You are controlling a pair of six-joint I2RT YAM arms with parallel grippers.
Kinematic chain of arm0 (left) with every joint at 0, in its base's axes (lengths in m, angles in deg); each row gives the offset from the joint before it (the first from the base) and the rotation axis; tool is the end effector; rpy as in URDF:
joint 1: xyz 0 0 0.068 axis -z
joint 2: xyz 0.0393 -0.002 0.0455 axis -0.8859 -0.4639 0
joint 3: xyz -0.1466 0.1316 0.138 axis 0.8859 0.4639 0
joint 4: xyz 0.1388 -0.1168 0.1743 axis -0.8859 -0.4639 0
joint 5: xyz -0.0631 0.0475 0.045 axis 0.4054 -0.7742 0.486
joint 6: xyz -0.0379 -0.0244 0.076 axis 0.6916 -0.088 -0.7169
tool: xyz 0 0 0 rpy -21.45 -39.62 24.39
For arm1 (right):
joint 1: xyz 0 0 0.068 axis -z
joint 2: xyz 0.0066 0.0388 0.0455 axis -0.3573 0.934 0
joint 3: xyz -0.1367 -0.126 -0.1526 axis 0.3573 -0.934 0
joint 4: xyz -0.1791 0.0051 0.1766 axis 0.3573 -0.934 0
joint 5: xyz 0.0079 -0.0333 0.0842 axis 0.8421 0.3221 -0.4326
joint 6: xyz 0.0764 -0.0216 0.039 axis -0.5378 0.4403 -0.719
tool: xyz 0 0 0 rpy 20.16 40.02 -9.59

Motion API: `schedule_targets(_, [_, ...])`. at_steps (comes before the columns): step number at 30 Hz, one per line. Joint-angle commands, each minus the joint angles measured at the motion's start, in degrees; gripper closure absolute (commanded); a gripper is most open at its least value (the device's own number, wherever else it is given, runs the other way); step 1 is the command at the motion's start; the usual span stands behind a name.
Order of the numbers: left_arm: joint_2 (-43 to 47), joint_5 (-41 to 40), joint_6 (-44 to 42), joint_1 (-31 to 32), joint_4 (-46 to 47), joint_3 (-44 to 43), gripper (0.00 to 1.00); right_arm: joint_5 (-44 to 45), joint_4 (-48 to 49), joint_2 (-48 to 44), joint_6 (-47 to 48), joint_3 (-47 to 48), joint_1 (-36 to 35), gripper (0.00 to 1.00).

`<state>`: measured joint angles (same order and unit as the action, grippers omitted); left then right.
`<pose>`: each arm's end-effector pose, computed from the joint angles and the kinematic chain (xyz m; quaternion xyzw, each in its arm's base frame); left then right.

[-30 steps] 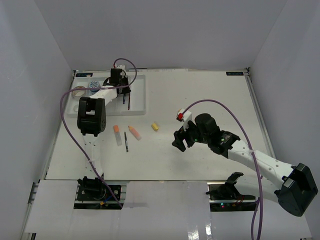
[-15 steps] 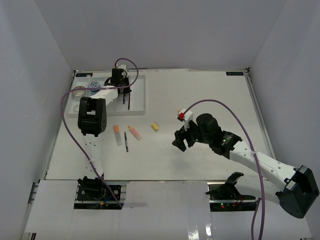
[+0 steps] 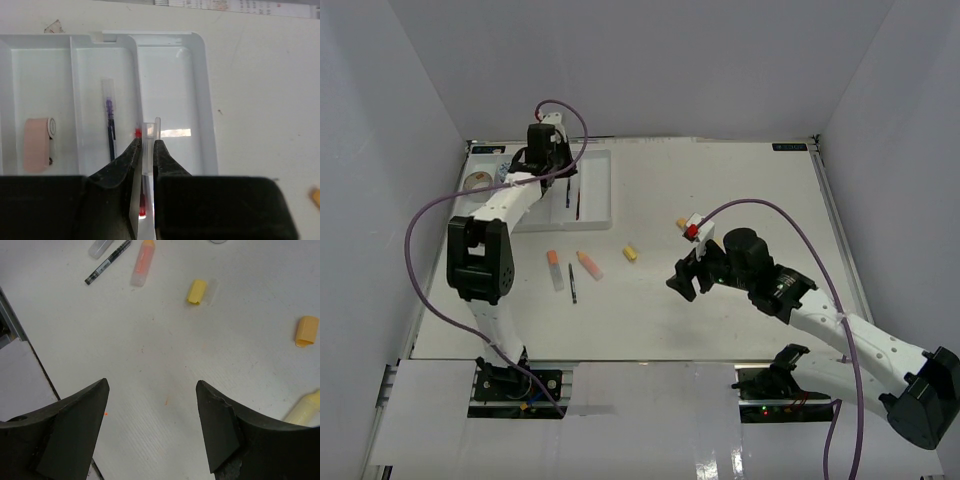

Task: Sort the stationery into containers
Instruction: Place the pen cap at the center of the board.

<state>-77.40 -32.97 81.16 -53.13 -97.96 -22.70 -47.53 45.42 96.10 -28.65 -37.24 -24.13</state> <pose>0.4741 -0.0797 0.2031 -0.0098 0.8811 -0.0996 0.4623 0.1789 0.1992 0.2401 -0.3688 0.7487 0.2769 0.4762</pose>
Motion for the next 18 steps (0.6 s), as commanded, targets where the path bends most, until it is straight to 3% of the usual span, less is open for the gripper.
schedule_targets(1, [10.6,2.0,2.8,3.7,-3.0,7.7,1.0,0.7,1.3,-1.8,-0.1,-0.2,0.1,0.23])
schedule_targets(4, [17.1,0.6,5.3,10.6,-4.1,15.4,0.99,0.4,1.7,-2.2,-0.1,-0.4,0.1,0.23])
schedule_targets(10, [25.5,-0.9,16.2,18.1,-3.5,31.2,0.95,-0.1,1.6,-3.5,-0.1,-1.0,0.1,0.23])
schedule_targets(16, [25.6,-5.5,21.0,22.6,1.2,39.2,0.92,-0.4,1.3,-4.5,-1.7,-1.6,0.1,0.23])
schedule_targets(18, [24.8,-6.0,21.5,22.8,2.9,40.7,0.87,-0.4,1.3,-5.0,-1.9,-1.8,0.1,0.23])
